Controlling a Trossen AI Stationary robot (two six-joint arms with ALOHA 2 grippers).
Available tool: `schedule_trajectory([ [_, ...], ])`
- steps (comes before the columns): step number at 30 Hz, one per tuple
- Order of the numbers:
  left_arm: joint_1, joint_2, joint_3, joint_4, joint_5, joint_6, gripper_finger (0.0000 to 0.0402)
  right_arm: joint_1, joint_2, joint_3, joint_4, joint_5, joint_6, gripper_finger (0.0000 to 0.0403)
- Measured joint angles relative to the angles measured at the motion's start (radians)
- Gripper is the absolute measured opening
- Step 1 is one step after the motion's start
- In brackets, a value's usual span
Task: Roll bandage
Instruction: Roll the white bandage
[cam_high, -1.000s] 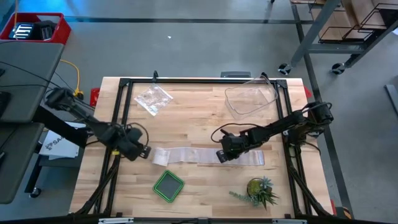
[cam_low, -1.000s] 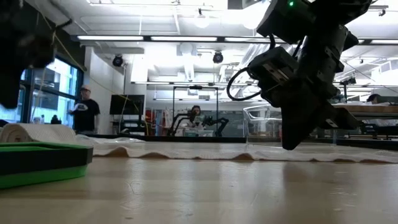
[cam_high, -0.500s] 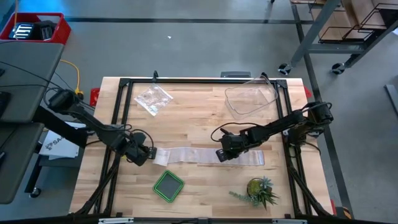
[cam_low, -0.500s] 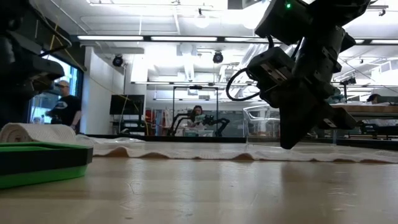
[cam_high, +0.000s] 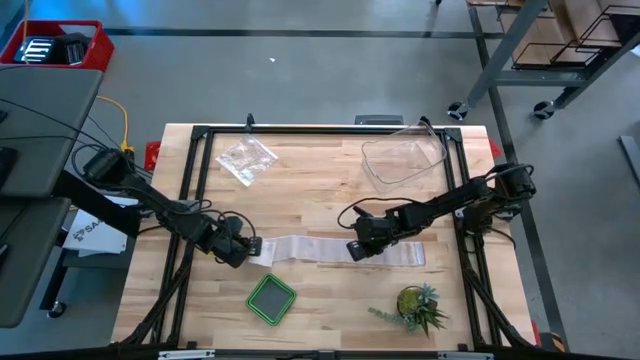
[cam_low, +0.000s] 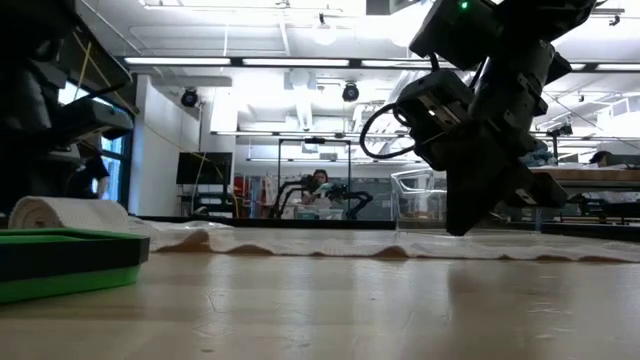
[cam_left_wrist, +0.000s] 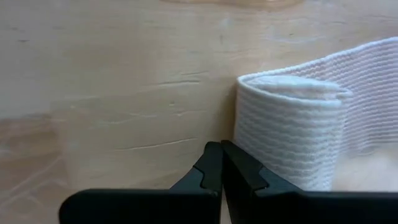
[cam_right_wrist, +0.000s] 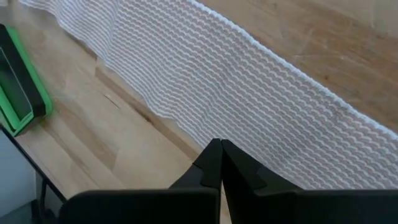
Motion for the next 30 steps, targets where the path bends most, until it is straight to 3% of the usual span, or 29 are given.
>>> schedule_trajectory([
  [15,0.005,0.000,0.075,-0.021,-0.061,0.053,0.0000,0.000,-0.033,0.006,0.079,0.008,0.001,0.0000],
  [19,0.005,0.000,0.075,-0.028,-0.064,0.053,0.0000,0.001,-0.045,0.093,0.101,0.030,-0.033,0.0000],
  [25,0.005,-0.003,0.075,-0.030,-0.038,0.076,0.0003,-0.022,0.053,0.269,0.050,0.072,-0.153,0.0000],
  [30,-0.005,-0.085,0.075,-0.045,-0.012,0.109,0.0032,-0.040,0.080,0.347,-0.010,0.070,-0.238,0.0000],
])
